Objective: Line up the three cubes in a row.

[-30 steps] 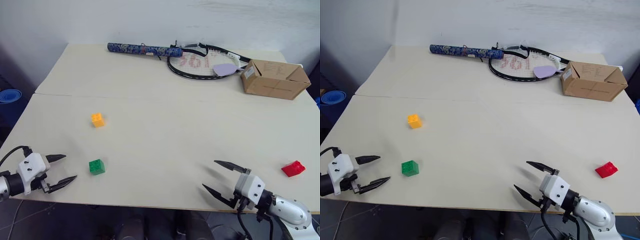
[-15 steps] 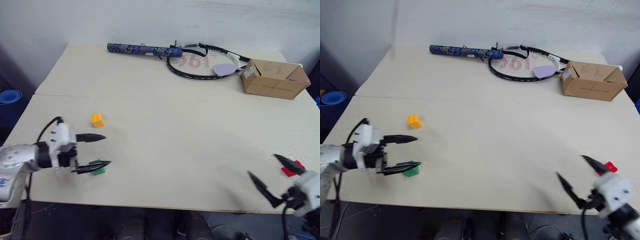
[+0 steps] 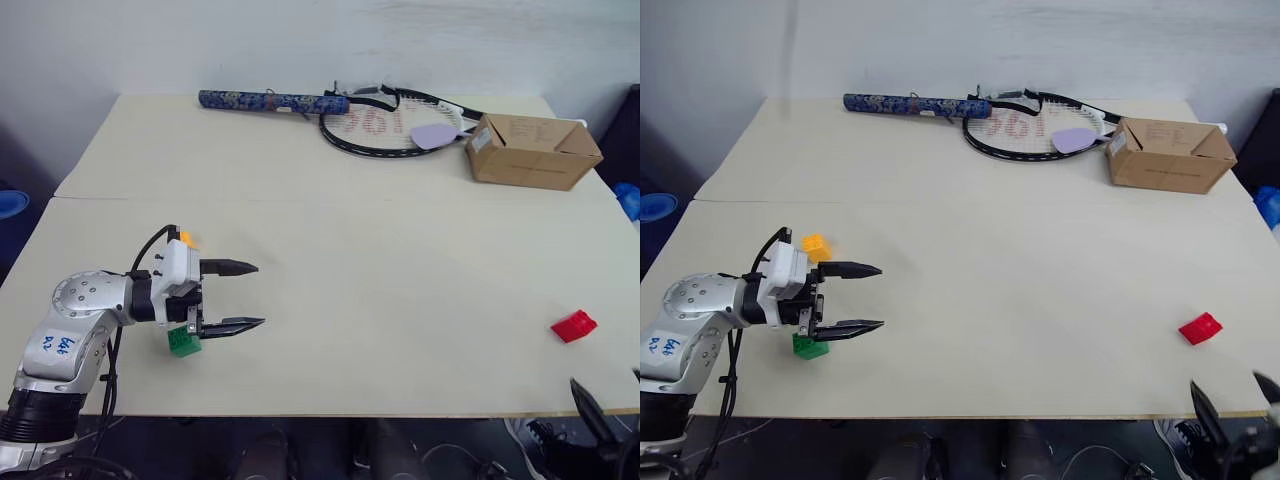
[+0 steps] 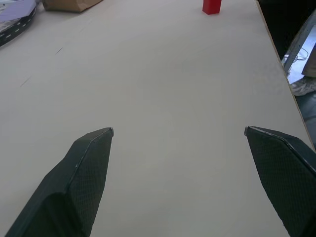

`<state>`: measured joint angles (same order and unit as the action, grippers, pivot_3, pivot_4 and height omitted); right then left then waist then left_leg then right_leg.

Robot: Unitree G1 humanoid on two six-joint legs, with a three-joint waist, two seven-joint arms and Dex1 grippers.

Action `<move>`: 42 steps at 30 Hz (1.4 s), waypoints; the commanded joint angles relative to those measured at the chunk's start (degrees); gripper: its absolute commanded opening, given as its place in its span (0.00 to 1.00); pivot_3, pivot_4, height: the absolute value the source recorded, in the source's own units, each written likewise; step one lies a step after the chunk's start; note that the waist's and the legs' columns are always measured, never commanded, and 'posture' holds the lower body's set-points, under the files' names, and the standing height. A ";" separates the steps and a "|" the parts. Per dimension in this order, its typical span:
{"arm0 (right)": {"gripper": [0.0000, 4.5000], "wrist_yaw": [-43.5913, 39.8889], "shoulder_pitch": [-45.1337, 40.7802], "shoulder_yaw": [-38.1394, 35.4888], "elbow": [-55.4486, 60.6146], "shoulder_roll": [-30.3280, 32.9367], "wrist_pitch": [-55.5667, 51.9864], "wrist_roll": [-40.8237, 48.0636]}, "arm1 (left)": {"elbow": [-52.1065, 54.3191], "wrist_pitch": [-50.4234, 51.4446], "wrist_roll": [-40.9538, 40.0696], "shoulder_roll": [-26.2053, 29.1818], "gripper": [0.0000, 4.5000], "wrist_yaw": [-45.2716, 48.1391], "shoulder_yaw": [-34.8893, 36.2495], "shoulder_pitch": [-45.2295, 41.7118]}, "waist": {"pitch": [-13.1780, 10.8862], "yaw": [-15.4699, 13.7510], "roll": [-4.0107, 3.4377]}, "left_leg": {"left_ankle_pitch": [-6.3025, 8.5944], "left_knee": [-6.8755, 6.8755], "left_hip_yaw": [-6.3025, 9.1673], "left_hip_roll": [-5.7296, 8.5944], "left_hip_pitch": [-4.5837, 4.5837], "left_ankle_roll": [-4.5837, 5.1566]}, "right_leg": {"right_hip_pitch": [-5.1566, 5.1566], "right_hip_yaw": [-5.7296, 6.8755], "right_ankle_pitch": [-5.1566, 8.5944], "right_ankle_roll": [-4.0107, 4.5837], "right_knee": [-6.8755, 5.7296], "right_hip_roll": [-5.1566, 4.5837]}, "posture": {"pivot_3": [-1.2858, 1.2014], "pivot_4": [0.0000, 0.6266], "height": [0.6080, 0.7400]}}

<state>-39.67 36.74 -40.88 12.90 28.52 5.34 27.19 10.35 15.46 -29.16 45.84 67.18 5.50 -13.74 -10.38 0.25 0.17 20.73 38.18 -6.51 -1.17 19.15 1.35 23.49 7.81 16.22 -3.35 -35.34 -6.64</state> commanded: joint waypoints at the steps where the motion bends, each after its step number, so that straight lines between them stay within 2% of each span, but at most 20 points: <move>1: 1.00 -4.51 -3.43 -1.42 -5.06 6.18 -2.44 1.93 | 0.36 -0.80 -0.01 0.04 1.00 0.24 0.57 -0.90 | 0.00 -0.22 0.00 | 0.00 -0.01 0.01 -0.03 -0.12 -0.03 | 0.05 0.01 0.01 0.01 -0.02 0.05 | 0.52 0.24 1.00; 4: 1.00 -7.76 -10.21 -0.19 -14.23 12.52 -3.80 1.05 | 1.68 -0.54 -0.09 -0.23 1.00 -0.03 0.34 -0.37 | -0.01 -0.45 0.01 | -0.01 0.02 0.00 -0.06 -0.08 -0.06 | 0.11 0.02 0.02 0.03 -0.04 0.11 | 0.52 0.24 1.00; 12: 1.00 -15.97 -24.05 6.93 -29.47 20.00 -4.58 -2.23 | 4.07 -0.84 0.03 -0.15 1.00 -0.24 0.45 2.60 | -0.01 -0.25 0.01 | -0.03 0.08 -0.11 -0.04 -0.07 0.00 | 0.11 -0.03 0.01 0.03 -0.07 0.09 | 0.52 0.24 1.00; 14: 0.91 -18.13 -26.73 8.98 -32.55 21.75 -4.93 -3.26 | 3.55 -1.16 0.38 0.03 1.00 0.25 0.11 1.90 | -0.01 -0.21 0.01 | -0.03 0.11 -0.13 -0.04 -0.09 0.01 | 0.11 -0.05 0.01 0.02 -0.09 0.09 | 0.52 0.24 1.00; 16: 0.79 -19.44 -28.49 10.01 -35.14 22.82 -3.93 -4.23 | 3.20 -1.27 0.50 -0.10 1.00 0.18 0.12 1.34 | -0.01 -0.28 0.00 | -0.04 0.12 -0.14 -0.05 -0.09 0.01 | 0.13 -0.04 0.01 0.02 -0.12 0.09 | 0.52 0.24 1.00; 22: 0.33 -25.10 -33.30 11.98 -38.68 26.44 -5.32 -4.43 | 4.20 -1.31 0.25 0.26 1.00 -0.21 1.27 3.04 | -0.01 -0.22 0.00 | -0.05 0.17 -0.14 -0.05 -0.07 0.00 | 0.12 -0.04 0.01 0.02 -0.11 0.09 | 0.52 0.24 1.00; 24: 0.33 -27.93 -33.77 13.27 -33.99 27.76 -7.37 -3.62 | 4.37 -1.32 0.29 0.77 1.00 -0.18 2.00 3.98 | -0.01 -0.21 -0.01 | -0.05 0.17 -0.15 -0.07 -0.08 0.00 | 0.13 -0.03 0.01 0.02 -0.11 0.09 | 0.52 0.24 1.00; 27: 0.33 -30.07 -38.31 18.10 -20.27 28.78 -13.87 -0.04 | 4.01 -1.40 0.43 1.21 1.00 -0.18 2.48 4.28 | -0.03 0.03 -0.06 | -0.05 0.22 -0.16 -0.10 -0.07 -0.01 | 0.13 -0.05 0.01 0.02 -0.12 0.09 | 0.52 0.24 1.00; 31: 0.33 -31.64 -48.78 32.36 -6.49 28.11 -21.61 -2.04 | 3.60 -1.29 0.74 1.00 1.00 -0.78 2.29 3.77 | -0.08 0.97 -0.12 | -0.03 0.28 -0.21 -0.23 -0.12 -0.09 | 0.15 -0.08 0.01 0.03 -0.23 0.11 | 0.52 0.24 1.00; 33: 0.33 -30.04 -53.50 38.58 -4.81 26.85 -23.48 -6.34 | 3.62 -1.18 0.86 0.89 1.00 -0.94 1.98 3.49 | -0.09 0.61 -0.11 | -0.01 0.25 -0.14 -0.28 -0.04 -0.24 | 0.26 0.00 0.04 0.08 -0.25 0.18 | 0.52 0.24 1.00; 36: 0.33 -27.78 -59.88 47.71 -2.80 21.65 -25.12 -10.63 | 4.09 -1.12 0.82 0.93 1.00 -1.01 1.95 3.74 | -0.09 -0.36 -0.10 | 0.02 0.27 -0.11 -0.29 0.12 -0.25 | 0.32 0.09 0.05 0.10 -0.24 0.22 | 0.52 0.24 1.00; 42: 0.33 -30.19 -62.10 56.31 -7.17 17.96 -16.18 -18.04 | 0.99 -3.61 2.34 2.31 1.00 0.22 2.97 2.58 | -0.11 -0.60 -0.09 | 0.23 1.18 -0.04 -0.22 1.26 0.09 | 0.94 0.20 -0.09 -0.13 -0.32 0.20 | 0.52 0.24 1.00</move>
<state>-68.42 -24.65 14.54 6.98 46.34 -14.23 11.19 11.87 13.58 -27.34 47.01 66.75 6.74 -10.19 -10.48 -0.34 0.08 20.97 39.47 -6.56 -1.32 20.49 1.52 24.47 8.00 16.10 -3.54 -35.67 -6.46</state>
